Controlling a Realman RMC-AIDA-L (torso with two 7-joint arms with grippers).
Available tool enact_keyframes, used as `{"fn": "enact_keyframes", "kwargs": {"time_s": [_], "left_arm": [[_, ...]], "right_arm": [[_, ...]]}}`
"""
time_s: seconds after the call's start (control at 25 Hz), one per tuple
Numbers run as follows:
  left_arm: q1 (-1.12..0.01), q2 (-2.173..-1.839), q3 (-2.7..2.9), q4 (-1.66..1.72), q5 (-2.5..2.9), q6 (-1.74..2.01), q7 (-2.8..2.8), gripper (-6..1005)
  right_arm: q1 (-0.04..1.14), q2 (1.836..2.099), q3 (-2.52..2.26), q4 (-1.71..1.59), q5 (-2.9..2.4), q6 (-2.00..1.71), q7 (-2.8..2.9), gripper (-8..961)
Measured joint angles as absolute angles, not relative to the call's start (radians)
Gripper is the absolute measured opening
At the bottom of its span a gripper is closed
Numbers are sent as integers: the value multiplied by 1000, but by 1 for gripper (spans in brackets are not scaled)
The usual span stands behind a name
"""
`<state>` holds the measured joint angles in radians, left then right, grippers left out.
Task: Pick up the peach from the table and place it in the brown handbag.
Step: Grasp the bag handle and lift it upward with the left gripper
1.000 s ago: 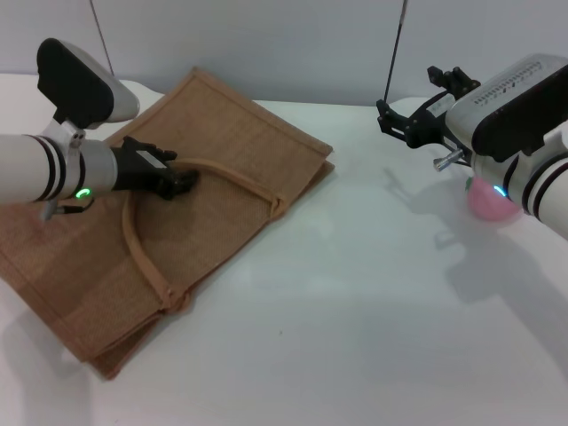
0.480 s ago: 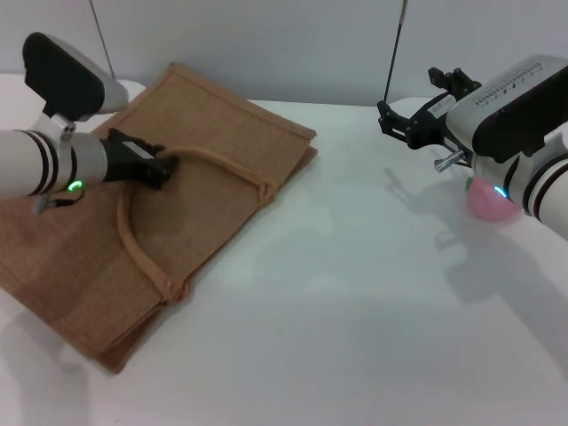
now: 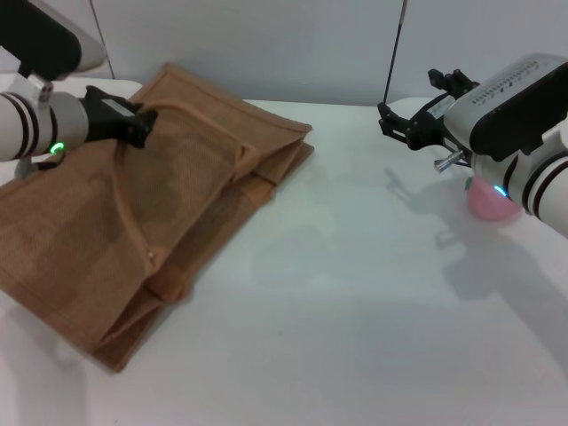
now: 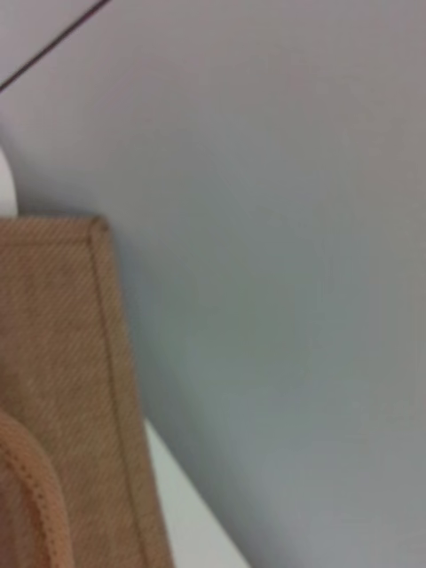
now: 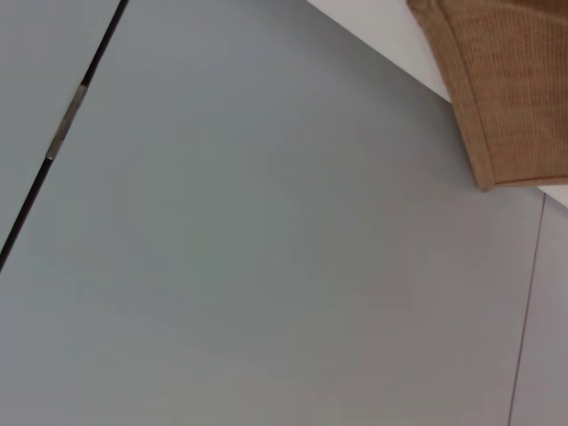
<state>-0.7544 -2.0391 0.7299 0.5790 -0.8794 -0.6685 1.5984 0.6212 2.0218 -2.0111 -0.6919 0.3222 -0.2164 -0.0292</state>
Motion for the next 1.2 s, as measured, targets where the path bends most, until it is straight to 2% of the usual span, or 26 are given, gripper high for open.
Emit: {"fn": "enact_keyframes", "kwargs": {"time_s": [0.88,1.2], "left_arm": [[-735,-2040,870,768,-876,-851,1473,130],[-675,-2041,1023,938,-910,-887,1344,127]], "right_arm": [[621,2022,-1999,-692,318,-216,-31,882],[621,2022,-1997,-692,315,-216,-31,883]]}}
